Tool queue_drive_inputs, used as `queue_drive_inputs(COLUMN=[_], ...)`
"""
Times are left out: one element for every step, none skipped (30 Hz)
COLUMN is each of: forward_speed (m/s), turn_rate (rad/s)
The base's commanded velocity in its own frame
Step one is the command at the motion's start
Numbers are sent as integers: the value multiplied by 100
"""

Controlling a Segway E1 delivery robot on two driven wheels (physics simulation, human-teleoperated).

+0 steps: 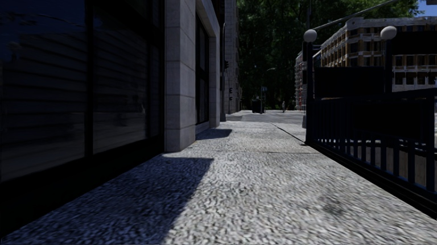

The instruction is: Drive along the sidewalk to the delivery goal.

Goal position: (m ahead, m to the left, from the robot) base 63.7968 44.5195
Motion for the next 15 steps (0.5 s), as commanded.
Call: queue_drive_inputs(forward_speed=[200, 200, 200, 200, 200, 200, 200, 200, 200, 200, 200, 200, 200, 200, 200], turn_rate=[0, 0, 0, 0, 0, 0, 0, 0, 0, 0, 0, 0, 0, 0, 0])
